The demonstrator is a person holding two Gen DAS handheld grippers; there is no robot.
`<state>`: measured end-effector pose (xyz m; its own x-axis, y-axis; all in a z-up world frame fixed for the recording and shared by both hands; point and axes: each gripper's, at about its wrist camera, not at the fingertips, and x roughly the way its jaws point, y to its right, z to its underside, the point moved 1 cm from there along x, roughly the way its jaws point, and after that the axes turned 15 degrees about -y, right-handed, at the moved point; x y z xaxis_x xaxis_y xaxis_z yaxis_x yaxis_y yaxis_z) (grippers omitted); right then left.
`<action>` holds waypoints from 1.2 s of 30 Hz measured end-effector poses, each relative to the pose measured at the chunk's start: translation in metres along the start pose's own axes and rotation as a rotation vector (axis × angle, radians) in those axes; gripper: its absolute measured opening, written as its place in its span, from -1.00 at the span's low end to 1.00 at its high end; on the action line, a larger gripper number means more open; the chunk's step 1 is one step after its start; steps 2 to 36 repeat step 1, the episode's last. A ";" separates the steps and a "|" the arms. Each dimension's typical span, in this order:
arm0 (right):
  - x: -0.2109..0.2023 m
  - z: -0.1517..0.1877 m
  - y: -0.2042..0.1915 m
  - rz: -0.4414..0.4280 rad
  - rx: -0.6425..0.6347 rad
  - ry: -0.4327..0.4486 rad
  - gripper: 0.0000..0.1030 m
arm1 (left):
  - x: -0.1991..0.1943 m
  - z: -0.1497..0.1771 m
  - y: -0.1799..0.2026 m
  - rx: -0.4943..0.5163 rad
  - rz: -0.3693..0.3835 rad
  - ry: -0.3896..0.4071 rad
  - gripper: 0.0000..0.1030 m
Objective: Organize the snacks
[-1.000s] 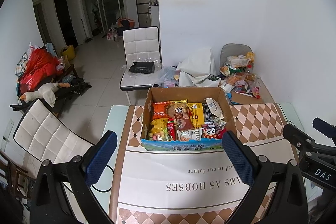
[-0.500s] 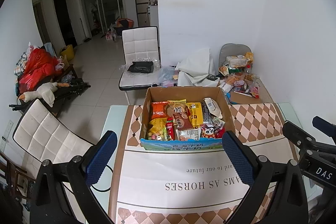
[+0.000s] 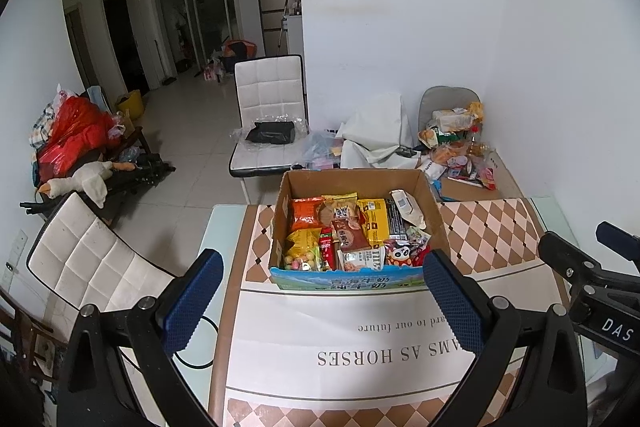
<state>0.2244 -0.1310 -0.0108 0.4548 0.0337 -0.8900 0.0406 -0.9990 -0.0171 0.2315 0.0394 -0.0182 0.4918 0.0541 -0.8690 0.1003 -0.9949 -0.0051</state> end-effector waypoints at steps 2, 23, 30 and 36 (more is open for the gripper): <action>0.000 0.000 0.000 -0.001 0.001 0.000 0.95 | 0.000 0.000 0.000 -0.001 0.004 -0.001 0.99; 0.000 0.000 0.000 -0.001 0.001 0.000 0.95 | 0.000 0.000 0.000 -0.001 0.004 -0.001 0.99; 0.000 0.000 0.000 -0.001 0.001 0.000 0.95 | 0.000 0.000 0.000 -0.001 0.004 -0.001 0.99; 0.000 0.000 0.000 -0.001 0.001 0.000 0.95 | 0.000 0.000 0.000 -0.001 0.004 -0.001 0.99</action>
